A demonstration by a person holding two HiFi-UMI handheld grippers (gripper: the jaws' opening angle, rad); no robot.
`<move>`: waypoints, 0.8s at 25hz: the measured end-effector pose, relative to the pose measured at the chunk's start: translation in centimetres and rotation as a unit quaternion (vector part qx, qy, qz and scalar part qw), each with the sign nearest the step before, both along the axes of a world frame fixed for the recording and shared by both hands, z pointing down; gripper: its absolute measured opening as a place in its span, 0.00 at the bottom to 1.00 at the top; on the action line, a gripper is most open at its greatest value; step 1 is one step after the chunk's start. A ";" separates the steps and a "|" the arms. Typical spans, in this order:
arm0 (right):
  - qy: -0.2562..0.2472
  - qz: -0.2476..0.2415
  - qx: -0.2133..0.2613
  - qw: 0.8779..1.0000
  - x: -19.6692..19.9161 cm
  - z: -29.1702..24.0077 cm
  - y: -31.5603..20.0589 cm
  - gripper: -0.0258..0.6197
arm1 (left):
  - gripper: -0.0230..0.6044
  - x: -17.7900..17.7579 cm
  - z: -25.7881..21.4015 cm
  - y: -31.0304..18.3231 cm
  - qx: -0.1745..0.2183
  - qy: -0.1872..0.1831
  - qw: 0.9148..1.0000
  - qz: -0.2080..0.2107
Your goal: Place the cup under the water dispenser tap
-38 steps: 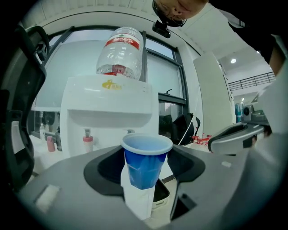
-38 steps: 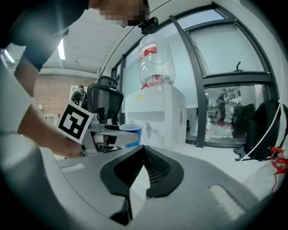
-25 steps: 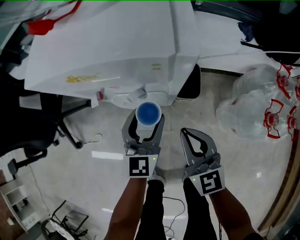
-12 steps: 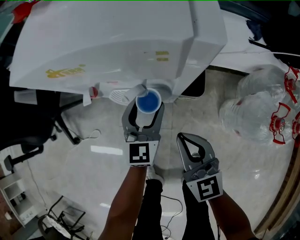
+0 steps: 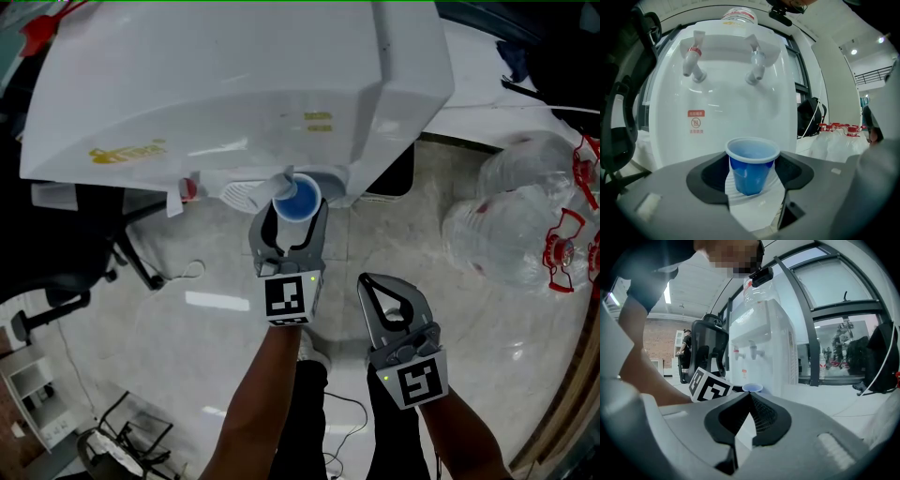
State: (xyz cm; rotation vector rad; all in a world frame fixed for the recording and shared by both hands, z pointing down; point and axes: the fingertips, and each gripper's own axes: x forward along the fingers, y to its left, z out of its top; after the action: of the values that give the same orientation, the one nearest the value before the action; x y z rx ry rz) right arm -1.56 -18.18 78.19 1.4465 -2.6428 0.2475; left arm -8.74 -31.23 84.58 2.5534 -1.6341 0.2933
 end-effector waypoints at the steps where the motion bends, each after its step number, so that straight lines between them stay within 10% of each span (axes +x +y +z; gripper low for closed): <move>1: 0.000 0.001 0.000 1.000 0.1 0.0 0.1 0.04 | 0.55 0.0 0.3 -0.1 -0.006 -0.001 1.000 -0.001; 10: 0.003 0.003 0.009 1.000 0.2 -1.2 0.0 0.04 | 0.69 -0.5 0.8 1.2 -0.034 -0.006 0.999 0.001; 20: 0.000 0.016 0.037 0.999 0.7 -7.7 0.3 0.04 | 0.48 -0.2 -7.9 7.8 0.016 0.005 0.999 0.049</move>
State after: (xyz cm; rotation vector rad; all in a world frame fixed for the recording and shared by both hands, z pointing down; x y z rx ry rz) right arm -0.87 -17.83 70.48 1.5106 -2.6579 0.1546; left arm -8.95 -23.40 76.63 2.6598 -1.5245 0.2629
